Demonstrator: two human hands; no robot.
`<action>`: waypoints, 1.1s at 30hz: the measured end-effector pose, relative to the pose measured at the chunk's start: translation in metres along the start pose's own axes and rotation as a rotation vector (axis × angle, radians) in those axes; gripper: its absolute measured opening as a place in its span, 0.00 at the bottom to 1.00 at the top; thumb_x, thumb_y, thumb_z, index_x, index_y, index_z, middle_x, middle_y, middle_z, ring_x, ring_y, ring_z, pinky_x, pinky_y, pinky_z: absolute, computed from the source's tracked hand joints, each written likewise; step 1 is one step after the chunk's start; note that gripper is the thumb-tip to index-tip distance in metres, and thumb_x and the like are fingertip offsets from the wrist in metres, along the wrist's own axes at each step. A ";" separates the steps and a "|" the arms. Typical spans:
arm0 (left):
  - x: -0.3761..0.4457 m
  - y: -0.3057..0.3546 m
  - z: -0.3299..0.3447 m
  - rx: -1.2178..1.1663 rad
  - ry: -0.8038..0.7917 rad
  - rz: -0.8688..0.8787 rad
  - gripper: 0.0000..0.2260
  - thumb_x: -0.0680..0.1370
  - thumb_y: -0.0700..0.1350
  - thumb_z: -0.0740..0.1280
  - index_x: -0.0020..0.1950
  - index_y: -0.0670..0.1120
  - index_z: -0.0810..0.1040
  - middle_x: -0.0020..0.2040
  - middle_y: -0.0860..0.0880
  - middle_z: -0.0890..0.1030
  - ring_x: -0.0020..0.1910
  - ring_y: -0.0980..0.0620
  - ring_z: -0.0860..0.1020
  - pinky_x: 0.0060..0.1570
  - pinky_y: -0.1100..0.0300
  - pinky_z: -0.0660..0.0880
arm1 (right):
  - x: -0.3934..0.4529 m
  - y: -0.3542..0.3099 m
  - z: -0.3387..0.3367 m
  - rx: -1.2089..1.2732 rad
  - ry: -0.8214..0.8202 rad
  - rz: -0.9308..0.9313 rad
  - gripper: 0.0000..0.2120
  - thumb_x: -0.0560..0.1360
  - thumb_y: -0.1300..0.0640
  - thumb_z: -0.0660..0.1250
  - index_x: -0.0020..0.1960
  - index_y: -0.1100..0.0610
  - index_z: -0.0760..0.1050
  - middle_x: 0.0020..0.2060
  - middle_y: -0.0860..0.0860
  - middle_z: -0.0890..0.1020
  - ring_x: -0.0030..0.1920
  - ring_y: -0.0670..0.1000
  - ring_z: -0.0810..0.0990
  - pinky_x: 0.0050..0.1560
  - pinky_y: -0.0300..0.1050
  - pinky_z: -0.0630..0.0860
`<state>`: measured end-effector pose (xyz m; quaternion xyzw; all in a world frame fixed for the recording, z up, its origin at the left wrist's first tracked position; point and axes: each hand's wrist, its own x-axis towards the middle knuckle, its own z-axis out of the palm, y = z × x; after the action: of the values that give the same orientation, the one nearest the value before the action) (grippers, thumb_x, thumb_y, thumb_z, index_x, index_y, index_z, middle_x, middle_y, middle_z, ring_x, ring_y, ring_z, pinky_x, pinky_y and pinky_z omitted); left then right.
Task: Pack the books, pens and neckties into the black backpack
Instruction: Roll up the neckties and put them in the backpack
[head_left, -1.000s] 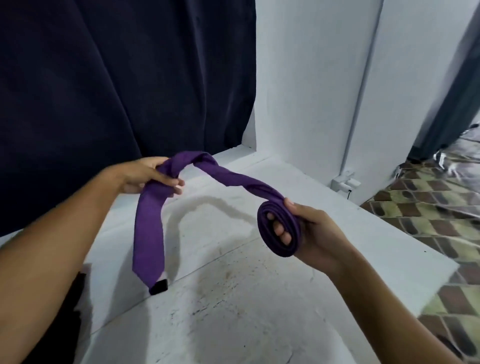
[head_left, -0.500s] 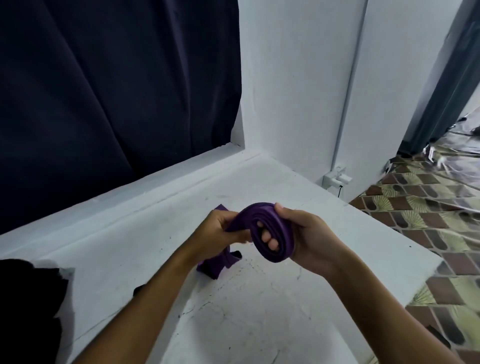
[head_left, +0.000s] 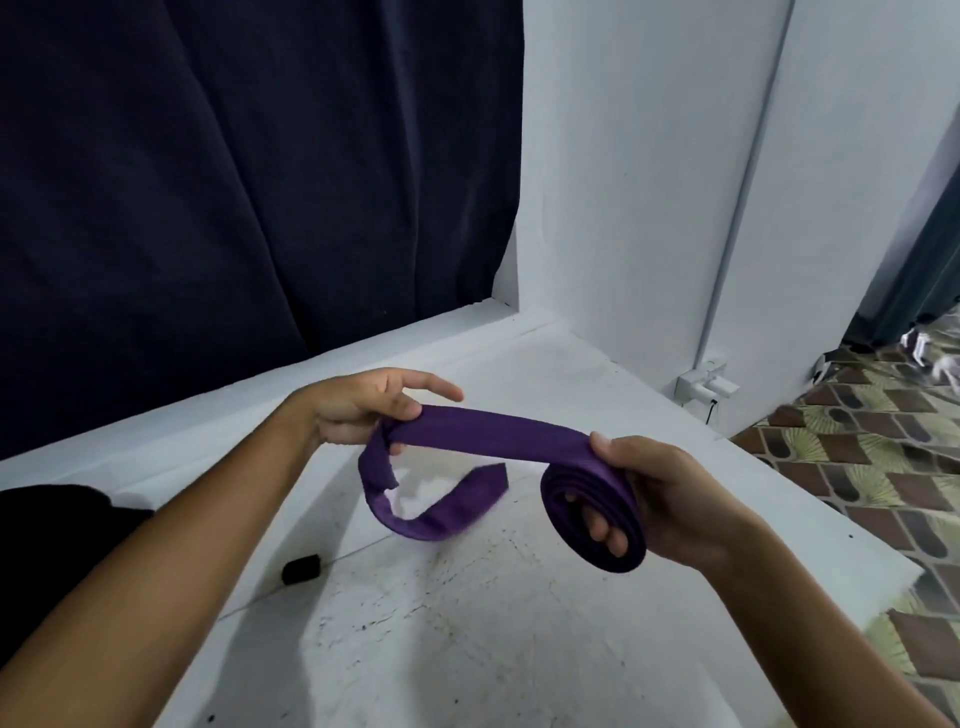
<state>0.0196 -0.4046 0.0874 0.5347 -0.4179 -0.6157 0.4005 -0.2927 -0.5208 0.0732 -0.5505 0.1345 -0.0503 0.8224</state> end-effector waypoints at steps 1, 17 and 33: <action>-0.003 0.009 -0.005 0.010 0.016 -0.017 0.34 0.64 0.44 0.82 0.66 0.38 0.73 0.39 0.43 0.82 0.32 0.50 0.81 0.34 0.59 0.80 | -0.001 -0.004 -0.002 -0.004 -0.021 -0.021 0.20 0.71 0.46 0.68 0.37 0.63 0.82 0.25 0.58 0.79 0.21 0.50 0.77 0.24 0.38 0.74; 0.036 -0.004 0.125 0.292 0.474 0.582 0.19 0.65 0.40 0.78 0.53 0.47 0.80 0.48 0.50 0.83 0.48 0.49 0.80 0.43 0.46 0.79 | 0.020 -0.055 0.014 0.355 0.049 -0.178 0.20 0.77 0.54 0.59 0.46 0.69 0.82 0.40 0.63 0.83 0.35 0.55 0.84 0.38 0.45 0.82; 0.038 0.043 0.100 0.088 0.624 0.412 0.07 0.84 0.38 0.56 0.49 0.43 0.71 0.37 0.50 0.82 0.33 0.53 0.81 0.43 0.58 0.80 | 0.020 -0.090 0.035 0.326 0.016 -0.331 0.18 0.77 0.56 0.58 0.50 0.69 0.81 0.42 0.63 0.84 0.39 0.56 0.85 0.41 0.45 0.82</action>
<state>-0.0816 -0.4461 0.1236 0.6179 -0.4007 -0.3111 0.6007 -0.2582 -0.5294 0.1650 -0.4247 0.0392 -0.2098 0.8798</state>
